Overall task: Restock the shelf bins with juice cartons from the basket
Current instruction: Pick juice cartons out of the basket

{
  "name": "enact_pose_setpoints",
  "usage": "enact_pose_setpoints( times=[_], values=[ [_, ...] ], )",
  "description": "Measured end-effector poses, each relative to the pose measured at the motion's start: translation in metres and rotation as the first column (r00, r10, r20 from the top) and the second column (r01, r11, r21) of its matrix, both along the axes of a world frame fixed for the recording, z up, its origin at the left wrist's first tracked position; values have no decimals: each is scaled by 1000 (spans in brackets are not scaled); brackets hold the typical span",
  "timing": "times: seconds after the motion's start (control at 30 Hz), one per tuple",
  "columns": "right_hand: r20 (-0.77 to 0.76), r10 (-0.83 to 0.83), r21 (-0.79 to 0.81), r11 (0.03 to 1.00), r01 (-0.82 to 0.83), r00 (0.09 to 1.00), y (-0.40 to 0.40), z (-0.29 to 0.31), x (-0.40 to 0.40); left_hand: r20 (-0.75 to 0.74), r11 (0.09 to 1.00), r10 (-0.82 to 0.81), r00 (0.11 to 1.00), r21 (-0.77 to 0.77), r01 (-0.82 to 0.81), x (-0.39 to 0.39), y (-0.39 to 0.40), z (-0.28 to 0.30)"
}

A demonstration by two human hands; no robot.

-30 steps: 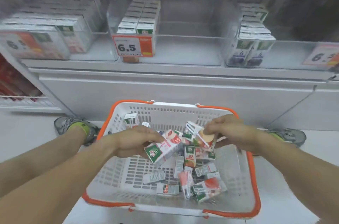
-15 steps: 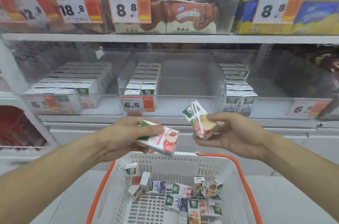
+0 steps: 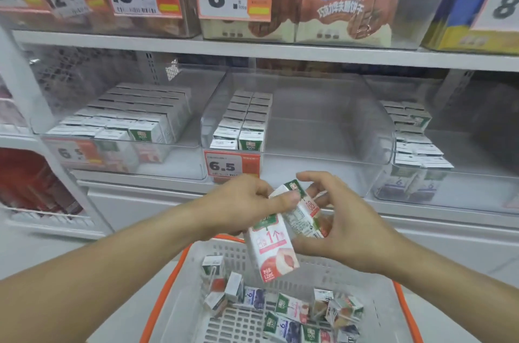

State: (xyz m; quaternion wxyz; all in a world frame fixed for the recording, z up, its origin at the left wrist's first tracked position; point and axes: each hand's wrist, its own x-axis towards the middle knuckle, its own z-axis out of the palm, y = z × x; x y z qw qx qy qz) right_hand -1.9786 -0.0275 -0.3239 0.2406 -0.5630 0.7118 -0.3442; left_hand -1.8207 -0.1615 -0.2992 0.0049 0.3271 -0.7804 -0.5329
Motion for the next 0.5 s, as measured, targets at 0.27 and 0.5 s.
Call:
enact_pose_setpoints(
  times=[0.27,0.5],
  values=[
    [500,-5,125,990,-67,866,-3,23,-18,-15,998,-57,998,-7,57,0,-13,7],
    [308,91,2,995,-97,947,-19,28,-16,-65,993,-107,992,36,110,19,-25,14]
  ],
)
